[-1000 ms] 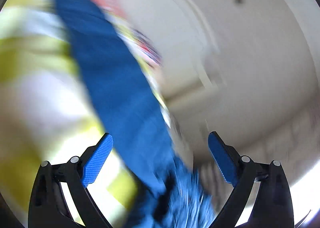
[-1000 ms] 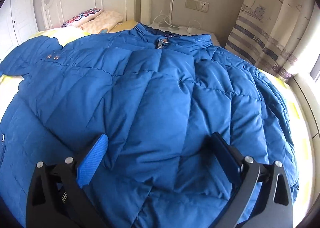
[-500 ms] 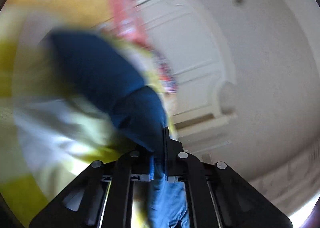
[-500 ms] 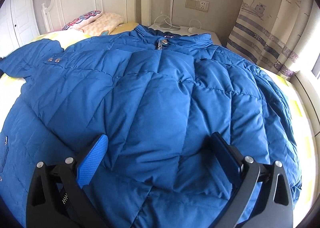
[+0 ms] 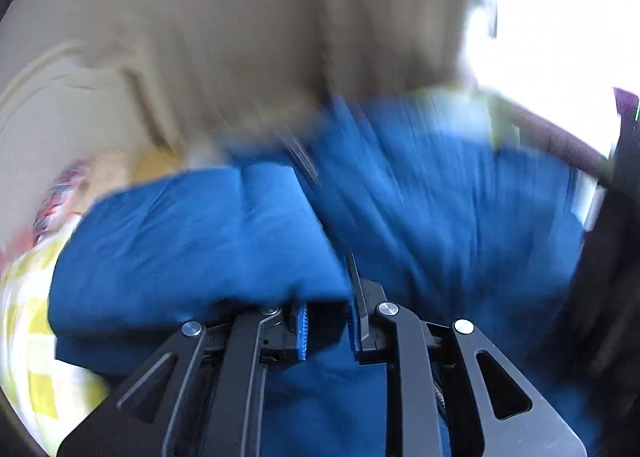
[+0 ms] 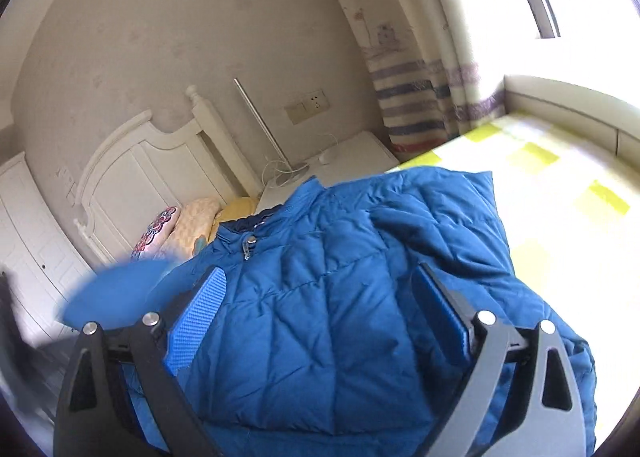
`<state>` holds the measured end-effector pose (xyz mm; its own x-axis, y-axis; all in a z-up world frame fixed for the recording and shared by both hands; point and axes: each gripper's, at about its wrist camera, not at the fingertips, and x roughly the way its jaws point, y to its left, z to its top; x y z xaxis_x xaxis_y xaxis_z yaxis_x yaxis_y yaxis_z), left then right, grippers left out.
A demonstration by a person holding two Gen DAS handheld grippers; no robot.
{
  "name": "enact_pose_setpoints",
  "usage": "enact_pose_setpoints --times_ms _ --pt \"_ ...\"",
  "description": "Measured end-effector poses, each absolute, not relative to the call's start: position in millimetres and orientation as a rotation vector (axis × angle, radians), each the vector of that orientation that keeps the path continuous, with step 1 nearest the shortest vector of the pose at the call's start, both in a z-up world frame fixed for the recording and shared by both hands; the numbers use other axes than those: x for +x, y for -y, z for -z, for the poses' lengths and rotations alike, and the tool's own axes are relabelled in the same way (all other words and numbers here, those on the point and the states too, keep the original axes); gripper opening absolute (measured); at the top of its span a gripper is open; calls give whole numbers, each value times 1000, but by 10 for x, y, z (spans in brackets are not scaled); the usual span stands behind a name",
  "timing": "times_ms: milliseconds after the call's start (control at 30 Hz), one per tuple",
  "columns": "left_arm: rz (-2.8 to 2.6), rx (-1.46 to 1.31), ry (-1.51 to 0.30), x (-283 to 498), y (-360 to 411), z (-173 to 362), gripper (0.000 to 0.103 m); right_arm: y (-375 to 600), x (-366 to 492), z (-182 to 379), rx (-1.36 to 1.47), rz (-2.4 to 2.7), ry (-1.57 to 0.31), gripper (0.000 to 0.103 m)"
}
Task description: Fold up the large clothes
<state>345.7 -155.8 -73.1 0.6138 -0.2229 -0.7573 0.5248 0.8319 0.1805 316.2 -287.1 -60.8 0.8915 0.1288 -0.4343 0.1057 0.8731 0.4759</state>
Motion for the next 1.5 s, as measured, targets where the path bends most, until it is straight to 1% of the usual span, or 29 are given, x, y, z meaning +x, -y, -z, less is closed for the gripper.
enact_pose_setpoints --times_ms 33,67,133,200,267,300,367,433,500,567,600,633,700,733,800,933,1000,1033,1067,1167,1233,1367,1433,1500 --pt "405 485 -791 3422 1741 937 22 2864 3175 605 509 -14 -479 93" --pt "360 555 -726 3311 1862 998 23 2865 3177 602 503 -17 -481 93" --pt "346 607 -712 3287 1929 1020 25 2852 3201 601 487 -26 -491 93" --pt "365 606 -724 3267 1916 1004 31 2829 3224 616 475 -33 -500 93" --pt "377 612 -711 3165 1866 899 50 2843 3235 613 474 -34 -510 93" --pt "392 592 -685 3105 1773 778 55 2849 3240 612 477 -35 -510 93" --pt "438 505 -617 2937 1576 564 86 2864 3238 618 486 -35 -510 93" --pt "482 367 -524 2710 1245 330 94 2848 3222 643 488 -35 -513 93" --pt "457 216 -491 2612 795 169 94 2829 3227 646 478 -35 -518 93" --pt "343 32 -481 2701 280 103 94 2802 3238 648 461 -34 -519 93" --pt "278 -38 -501 2763 74 108 94 2788 3242 646 452 -33 -521 93" --pt "185 -124 -548 2894 -160 160 91 2771 3247 645 441 -31 -524 93" --pt "136 -294 -631 3009 -568 281 91 2732 3249 650 430 -29 -528 93" --pt "113 -321 -671 3047 -677 349 91 2723 3255 652 426 -27 -531 93" --pt "62 -268 -731 3113 -674 466 90 2707 3265 654 421 -24 -536 93" --pt "4 -217 -795 3218 -683 674 90 2680 3285 668 407 -23 -546 93" --pt "-91 -135 -827 3334 -671 821 91 2661 3287 666 396 -23 -547 93" --pt "-107 -126 -875 3402 -695 915 94 2644 3284 667 390 -23 -547 93" --pt "-71 -177 -913 3469 -759 990 95 2620 3282 663 378 -21 -546 93" --pt "-50 -231 -899 3404 -891 988 97 2490 3211 594 314 -38 -501 93" --pt "-51 -222 -902 3407 -878 1009 97 2318 3152 532 232 -48 -466 93" --pt "-42 -232 -898 3404 -899 1009 97 1604 2956 379 -64 -162 -383 93" --pt "-37 -238 -895 3388 -912 1012 97 1253 2933 367 -205 -194 -394 93" --pt "-33 -240 -893 3362 -890 988 98 896 2988 397 -325 -226 -455 93"
